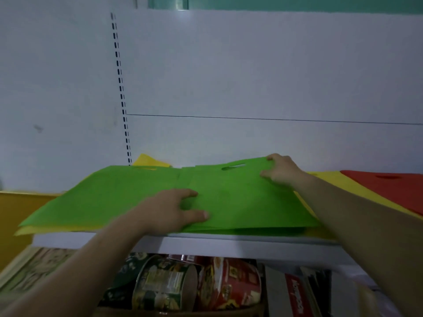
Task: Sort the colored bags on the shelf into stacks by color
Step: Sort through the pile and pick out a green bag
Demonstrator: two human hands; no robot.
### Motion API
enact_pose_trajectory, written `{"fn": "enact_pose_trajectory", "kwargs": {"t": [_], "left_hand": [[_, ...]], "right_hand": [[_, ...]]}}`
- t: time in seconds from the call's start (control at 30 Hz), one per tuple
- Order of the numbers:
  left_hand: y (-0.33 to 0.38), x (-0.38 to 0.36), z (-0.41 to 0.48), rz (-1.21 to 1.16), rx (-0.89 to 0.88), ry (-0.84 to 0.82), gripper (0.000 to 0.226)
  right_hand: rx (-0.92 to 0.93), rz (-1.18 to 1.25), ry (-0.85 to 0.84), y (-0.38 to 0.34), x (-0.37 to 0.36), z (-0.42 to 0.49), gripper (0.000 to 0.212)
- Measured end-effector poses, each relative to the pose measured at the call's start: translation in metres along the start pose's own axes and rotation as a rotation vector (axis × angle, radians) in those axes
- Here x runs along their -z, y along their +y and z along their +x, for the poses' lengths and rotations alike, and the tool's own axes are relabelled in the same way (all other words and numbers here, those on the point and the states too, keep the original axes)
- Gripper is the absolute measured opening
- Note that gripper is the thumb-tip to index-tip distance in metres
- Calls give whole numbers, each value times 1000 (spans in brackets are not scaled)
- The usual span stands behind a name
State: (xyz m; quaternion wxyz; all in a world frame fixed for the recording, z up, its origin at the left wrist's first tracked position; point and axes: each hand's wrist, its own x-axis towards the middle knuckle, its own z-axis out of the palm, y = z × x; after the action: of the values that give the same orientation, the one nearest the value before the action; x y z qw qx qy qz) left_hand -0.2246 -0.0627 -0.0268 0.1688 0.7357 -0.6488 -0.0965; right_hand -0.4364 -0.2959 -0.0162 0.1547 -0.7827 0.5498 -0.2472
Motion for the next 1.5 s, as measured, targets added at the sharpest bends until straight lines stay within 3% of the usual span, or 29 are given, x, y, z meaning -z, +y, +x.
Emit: {"fn": "enact_pose_trajectory", "kwargs": {"t": [0.17,0.27,1.13,1.5], "left_hand": [[10,0,-5,123,31,-187,113],[8,-1,-6,128,39,-140,92],[-1,-3,-11,7,111,-38,77],[-93,42,-36,2,94,85,70]], "right_hand": [[103,-330,-369,0,-6,-1,76],[158,-404,-438,-7,-5,-3,74],[351,-464,-438,-28,-21,-13,73],[393,-374,-311,-138,-57,-32,75]]}}
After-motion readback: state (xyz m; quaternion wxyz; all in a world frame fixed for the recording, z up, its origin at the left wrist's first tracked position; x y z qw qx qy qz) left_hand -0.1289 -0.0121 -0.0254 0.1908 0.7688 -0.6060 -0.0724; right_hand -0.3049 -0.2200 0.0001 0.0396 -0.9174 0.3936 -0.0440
